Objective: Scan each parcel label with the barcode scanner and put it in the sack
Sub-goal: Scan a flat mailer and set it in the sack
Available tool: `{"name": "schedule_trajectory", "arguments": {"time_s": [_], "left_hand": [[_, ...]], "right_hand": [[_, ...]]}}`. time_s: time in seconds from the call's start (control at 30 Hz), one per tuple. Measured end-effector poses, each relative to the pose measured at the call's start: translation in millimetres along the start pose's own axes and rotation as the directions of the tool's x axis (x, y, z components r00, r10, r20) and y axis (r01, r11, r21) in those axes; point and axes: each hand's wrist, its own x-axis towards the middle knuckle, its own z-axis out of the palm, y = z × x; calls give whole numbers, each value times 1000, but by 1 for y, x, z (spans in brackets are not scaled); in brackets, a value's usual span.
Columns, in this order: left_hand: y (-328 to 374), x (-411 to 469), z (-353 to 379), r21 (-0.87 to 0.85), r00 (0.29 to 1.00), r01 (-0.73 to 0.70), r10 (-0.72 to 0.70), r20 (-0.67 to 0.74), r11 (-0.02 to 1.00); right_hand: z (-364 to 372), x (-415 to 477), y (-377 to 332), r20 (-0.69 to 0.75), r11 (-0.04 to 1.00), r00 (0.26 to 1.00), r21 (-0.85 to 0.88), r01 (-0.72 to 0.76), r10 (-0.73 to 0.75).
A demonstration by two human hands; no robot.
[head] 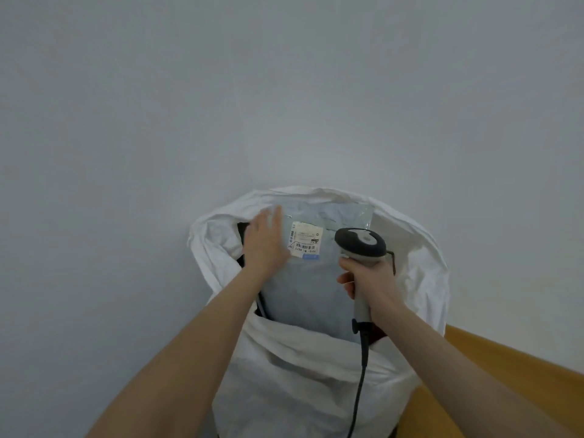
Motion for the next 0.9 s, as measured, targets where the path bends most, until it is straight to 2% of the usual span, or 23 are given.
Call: {"name": "schedule_trajectory", "arguments": {"time_s": [0.03,0.07,0.13,0.2,0.33,0.47,0.6,0.77,0.9], "left_hand": [[10,3,2,19,992,-103,101,78,995],[19,4,8,23,971,-142,135,198,990],[26,5,34,55,897,-160,122,425,986],[24,1,57,97,842,-175,97,531,980],[16,9,61,76,852,-177,114,511,981],[5,2,41,-43,868,-125,130,480,991],[-6,-11,17,-116,929,-68,106,355,991],[7,-37,1,-122,969,-65,92,231,990],[40,-56,0,-197,985,-133,151,82,971]], "right_hand": [[2,4,-1,4,1000,1000,3,-5,5],[4,7,-2,10,1000,1000,8,-10,10],[8,16,0,24,1000,999,10,-29,29],[9,22,4,36,999,998,2,-53,53],[4,30,9,40,995,994,24,-101,100],[7,23,9,100,991,987,13,-130,128],[12,11,2,125,988,982,49,-147,140],[1,-11,6,123,981,982,115,-156,141],[-28,-33,12,49,971,988,185,-150,144]]}}
